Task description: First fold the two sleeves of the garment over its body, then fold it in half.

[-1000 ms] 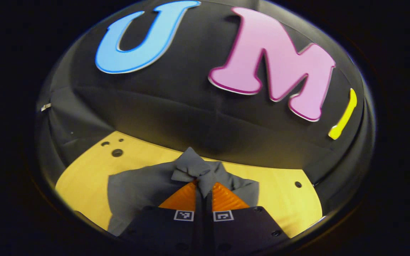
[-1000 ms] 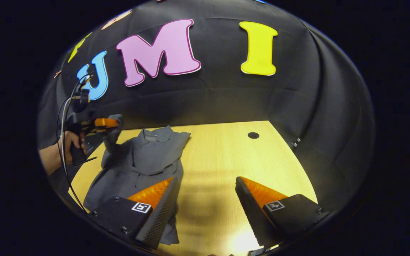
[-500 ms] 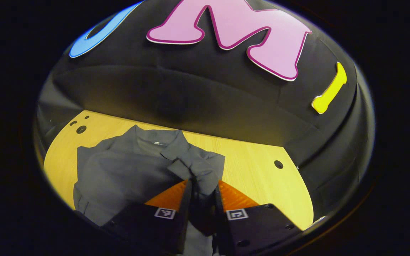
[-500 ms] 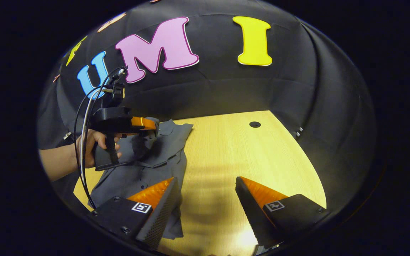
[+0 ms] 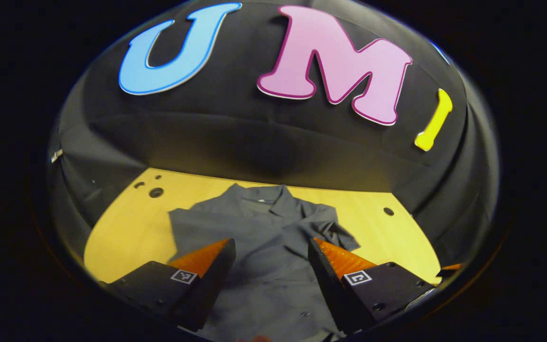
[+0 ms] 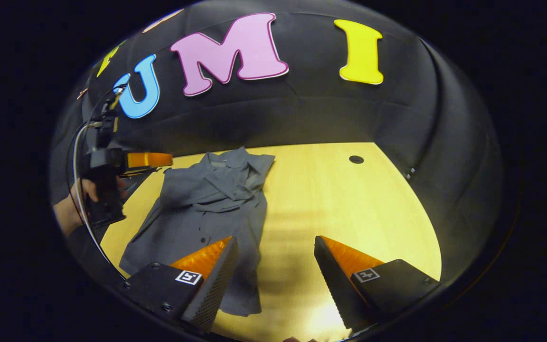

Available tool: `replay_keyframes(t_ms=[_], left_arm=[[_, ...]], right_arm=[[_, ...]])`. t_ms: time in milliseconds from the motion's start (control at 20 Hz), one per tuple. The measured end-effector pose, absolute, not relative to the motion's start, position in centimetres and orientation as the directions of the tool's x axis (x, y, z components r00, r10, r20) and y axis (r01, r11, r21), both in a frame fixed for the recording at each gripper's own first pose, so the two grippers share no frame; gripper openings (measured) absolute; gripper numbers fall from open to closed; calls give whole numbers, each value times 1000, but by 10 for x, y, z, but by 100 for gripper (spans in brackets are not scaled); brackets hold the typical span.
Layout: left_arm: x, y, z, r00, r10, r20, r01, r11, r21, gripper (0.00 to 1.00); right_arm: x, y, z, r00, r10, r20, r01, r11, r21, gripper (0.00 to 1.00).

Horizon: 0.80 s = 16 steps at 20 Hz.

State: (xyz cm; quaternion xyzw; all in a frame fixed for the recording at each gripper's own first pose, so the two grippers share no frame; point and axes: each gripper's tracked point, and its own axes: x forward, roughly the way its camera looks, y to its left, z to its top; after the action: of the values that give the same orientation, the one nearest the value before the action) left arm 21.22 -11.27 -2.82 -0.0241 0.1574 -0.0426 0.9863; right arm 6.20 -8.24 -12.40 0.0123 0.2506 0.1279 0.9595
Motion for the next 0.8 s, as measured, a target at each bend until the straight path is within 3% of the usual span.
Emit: replay_keyframes(t_ms=[250, 450, 800], left_arm=[[107, -25, -82, 933, -5, -359, 54, 990, 127, 96], [25, 20, -154, 873, 7, -487, 29, 997, 66, 96], [-16, 49, -224, 804, -2, -595, -41, 997, -59, 96]], right_arm=[[41, -40, -164, 774, 284, -566, -258, 958, 128, 99], [32, -38, -196, 762, 214, -612, -207, 975, 84, 99], [7, -42, -243, 730, 136, -670, -93, 991, 100, 100]])
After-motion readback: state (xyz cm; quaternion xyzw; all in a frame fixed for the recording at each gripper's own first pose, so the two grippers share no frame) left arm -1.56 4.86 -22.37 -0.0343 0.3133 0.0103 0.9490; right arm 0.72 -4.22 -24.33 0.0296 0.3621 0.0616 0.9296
